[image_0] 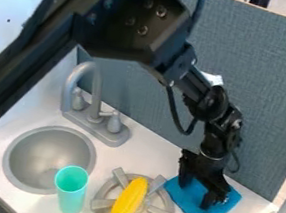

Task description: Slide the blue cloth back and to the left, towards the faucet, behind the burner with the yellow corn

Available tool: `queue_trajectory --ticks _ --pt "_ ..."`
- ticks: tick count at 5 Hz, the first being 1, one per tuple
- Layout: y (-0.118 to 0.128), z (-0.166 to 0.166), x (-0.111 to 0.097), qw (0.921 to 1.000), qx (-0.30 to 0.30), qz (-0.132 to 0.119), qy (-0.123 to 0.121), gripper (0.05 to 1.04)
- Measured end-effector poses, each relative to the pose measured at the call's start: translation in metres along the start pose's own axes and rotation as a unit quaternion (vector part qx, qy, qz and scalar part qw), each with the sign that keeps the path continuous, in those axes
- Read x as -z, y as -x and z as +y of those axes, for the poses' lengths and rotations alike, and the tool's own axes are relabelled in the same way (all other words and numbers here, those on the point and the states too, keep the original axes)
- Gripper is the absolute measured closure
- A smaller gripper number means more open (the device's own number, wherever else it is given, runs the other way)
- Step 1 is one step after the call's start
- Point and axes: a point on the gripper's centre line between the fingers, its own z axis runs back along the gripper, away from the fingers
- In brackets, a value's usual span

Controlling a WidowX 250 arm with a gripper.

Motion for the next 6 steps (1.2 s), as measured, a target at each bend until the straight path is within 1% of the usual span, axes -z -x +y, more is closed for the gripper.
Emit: queue_trajectory --ticks 1,2,3,4,5,6 --pt "-0.009 -0.002 0.007 0.9999 -0.012 -0.008 0.006 0.083" --pt "-0.012 0.001 0.012 0.9998 -0.017 -0.002 -0.006 0.083" --pt "-0.012 0.011 0.010 0.9993 -0.016 0.001 -0.033 0.083" --pt "-0.013 0.025 0.009 0.9982 -0.025 -0.002 -0.054 0.083" --pt "-0.008 0.069 0.005 0.9942 -0.078 0.010 -0.074 0.083" --pt "-0.018 0.116 -0.015 0.9871 -0.138 -0.008 -0.081 0.083"
